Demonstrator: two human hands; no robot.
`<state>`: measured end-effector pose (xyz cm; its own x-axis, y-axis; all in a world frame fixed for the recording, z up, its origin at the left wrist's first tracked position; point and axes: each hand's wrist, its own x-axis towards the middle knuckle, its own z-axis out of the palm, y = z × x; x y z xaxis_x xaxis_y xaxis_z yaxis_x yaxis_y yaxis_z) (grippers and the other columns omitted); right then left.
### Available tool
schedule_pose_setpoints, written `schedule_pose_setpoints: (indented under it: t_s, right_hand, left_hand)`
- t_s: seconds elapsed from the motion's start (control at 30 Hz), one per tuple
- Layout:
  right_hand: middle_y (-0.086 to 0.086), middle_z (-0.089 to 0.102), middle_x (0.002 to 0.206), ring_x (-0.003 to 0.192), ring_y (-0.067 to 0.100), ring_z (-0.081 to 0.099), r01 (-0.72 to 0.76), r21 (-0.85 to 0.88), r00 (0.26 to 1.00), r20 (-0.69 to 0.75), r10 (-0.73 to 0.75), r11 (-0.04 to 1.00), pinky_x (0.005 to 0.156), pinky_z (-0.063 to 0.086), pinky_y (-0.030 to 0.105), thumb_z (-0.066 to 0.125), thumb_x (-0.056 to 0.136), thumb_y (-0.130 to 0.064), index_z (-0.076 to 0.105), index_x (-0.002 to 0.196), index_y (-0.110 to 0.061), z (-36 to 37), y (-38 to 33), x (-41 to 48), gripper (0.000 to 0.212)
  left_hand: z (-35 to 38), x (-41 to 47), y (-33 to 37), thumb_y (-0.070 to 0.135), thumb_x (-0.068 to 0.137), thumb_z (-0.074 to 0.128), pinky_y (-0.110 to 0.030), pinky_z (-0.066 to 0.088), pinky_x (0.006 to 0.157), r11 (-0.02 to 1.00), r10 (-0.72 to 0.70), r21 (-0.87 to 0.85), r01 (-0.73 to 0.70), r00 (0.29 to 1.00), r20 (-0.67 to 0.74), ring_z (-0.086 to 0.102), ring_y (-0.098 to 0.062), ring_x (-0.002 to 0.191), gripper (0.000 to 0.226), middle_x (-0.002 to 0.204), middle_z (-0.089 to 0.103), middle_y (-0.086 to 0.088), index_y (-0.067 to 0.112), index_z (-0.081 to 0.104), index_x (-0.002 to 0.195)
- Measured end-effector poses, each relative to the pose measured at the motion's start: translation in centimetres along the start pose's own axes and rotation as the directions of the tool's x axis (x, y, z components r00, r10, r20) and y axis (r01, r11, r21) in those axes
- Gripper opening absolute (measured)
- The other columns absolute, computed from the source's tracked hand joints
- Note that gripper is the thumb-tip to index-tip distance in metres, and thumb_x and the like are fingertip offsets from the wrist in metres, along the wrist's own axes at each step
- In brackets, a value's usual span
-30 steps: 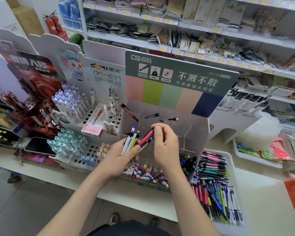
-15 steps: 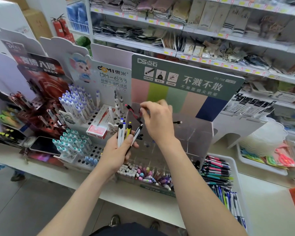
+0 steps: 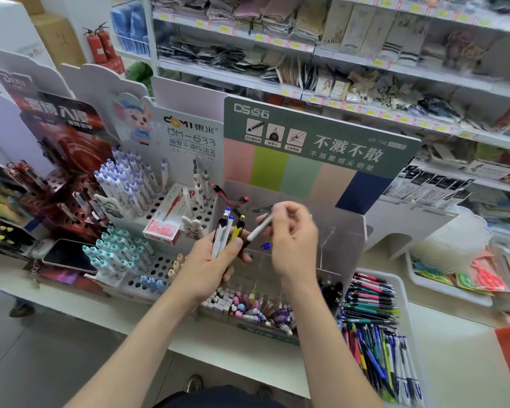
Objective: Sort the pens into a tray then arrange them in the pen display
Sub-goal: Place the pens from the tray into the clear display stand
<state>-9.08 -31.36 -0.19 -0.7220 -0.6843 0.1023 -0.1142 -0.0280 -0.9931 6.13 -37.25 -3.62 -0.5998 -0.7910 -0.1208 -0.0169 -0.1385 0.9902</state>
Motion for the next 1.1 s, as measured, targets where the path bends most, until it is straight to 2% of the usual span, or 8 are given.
schedule_pose_setpoints:
  t_s: [0.13,0.33,0.43,0.6,0.77,0.9,1.0,1.1]
  right_hand:
    - [0.007,0.073,0.101,0.088,0.019,0.074,0.334,-0.054,0.851,-0.412,-0.326,0.941,0.075,0.062,0.037,0.046,0.114,-0.016,0.051,0.115,-0.01,-2.5,-1.4,1.3,0.008]
    - [0.0,0.07,0.099,0.093,0.024,0.062,0.307,-0.557,0.895,-0.109,-0.433,0.772,0.079,0.054,0.052,0.06,0.108,-0.016,0.063,0.113,-0.011,-4.8,3.4,3.7,0.008]
    - [0.001,0.075,0.11,0.105,0.029,0.053,0.244,-0.684,0.883,-0.136,-0.449,0.688,0.091,0.05,0.047,0.07,0.101,-0.021,0.075,0.117,-0.015,-4.7,4.5,3.9,0.017]
    - [-0.005,0.074,0.105,0.097,0.018,0.061,0.329,-0.532,0.873,-0.143,-0.466,0.78,0.086,0.051,0.033,0.067,0.101,-0.021,0.078,0.113,-0.016,-4.0,2.5,1.6,0.017]
    - [-0.01,0.075,0.083,0.076,0.007,0.07,0.145,-0.211,0.989,0.07,-0.133,0.967,0.073,0.056,0.028,0.065,0.106,-0.023,0.078,0.098,-0.02,-3.6,1.2,-0.5,0.015]
    - [-0.004,0.071,0.089,0.077,0.012,0.067,0.172,-0.085,0.94,-0.285,-0.19,0.981,0.071,0.058,0.035,0.052,0.112,-0.021,0.072,0.112,-0.017,-5.7,0.6,0.7,0.02]
    - [0.0,0.073,0.103,0.09,0.015,0.072,0.272,-0.204,0.783,-0.521,-0.339,0.94,0.08,0.062,0.035,0.052,0.113,-0.022,0.068,0.126,-0.011,-8.0,0.6,2.0,0.023]
    - [0.002,0.075,0.112,0.1,0.016,0.073,0.291,-0.453,0.795,-0.376,-0.477,0.843,0.087,0.061,0.037,0.058,0.111,-0.022,0.067,0.13,-0.012,-9.1,2.6,3.5,0.023]
  left_hand:
    - [0.7,0.6,0.4,0.03,0.112,0.051,-0.024,0.034,0.045,0.999,0.007,0.039,-0.008,0.999,0.034,0.043,-0.016,0.05,0.023,0.097,0.076,-0.011,0.023,0.063,0.131]
    - [1.7,1.1,0.5,0.016,0.111,0.051,-0.026,0.032,0.044,0.998,-0.06,-0.004,0.061,0.997,0.054,0.04,-0.018,0.051,0.01,0.1,0.076,-0.015,0.012,0.045,0.117]
    - [1.9,1.2,0.5,0.017,0.111,0.053,-0.026,0.033,0.044,0.998,-0.065,-0.007,0.065,0.996,0.058,0.042,-0.018,0.052,0.009,0.099,0.076,-0.013,0.012,0.048,0.117]
    - [2.4,1.5,0.7,0.026,0.11,0.057,-0.026,0.035,0.046,0.999,-0.031,0.039,0.028,0.996,0.082,0.049,-0.017,0.055,0.014,0.089,0.073,-0.004,0.019,0.058,0.122]
    - [3.9,1.9,0.9,0.025,0.108,0.059,-0.023,0.035,0.045,0.998,-0.028,0.053,0.019,0.985,0.168,0.047,-0.015,0.053,0.016,0.082,0.069,-0.006,0.018,0.063,0.121]
    - [4.5,2.1,0.9,0.026,0.11,0.057,-0.024,0.035,0.046,0.996,-0.043,0.082,0.029,0.982,0.182,0.044,-0.016,0.053,0.016,0.088,0.071,-0.007,0.021,0.061,0.124]
    - [4.9,2.0,0.9,0.032,0.11,0.057,-0.024,0.036,0.045,0.996,-0.084,0.045,0.076,0.975,0.206,0.04,-0.014,0.052,0.02,0.09,0.069,-0.006,0.024,0.055,0.128]
    - [5.2,1.9,0.8,0.033,0.108,0.06,-0.026,0.032,0.047,0.99,-0.138,0.023,0.137,0.967,0.214,0.037,-0.013,0.054,0.024,0.088,0.063,-0.004,0.021,0.047,0.124]
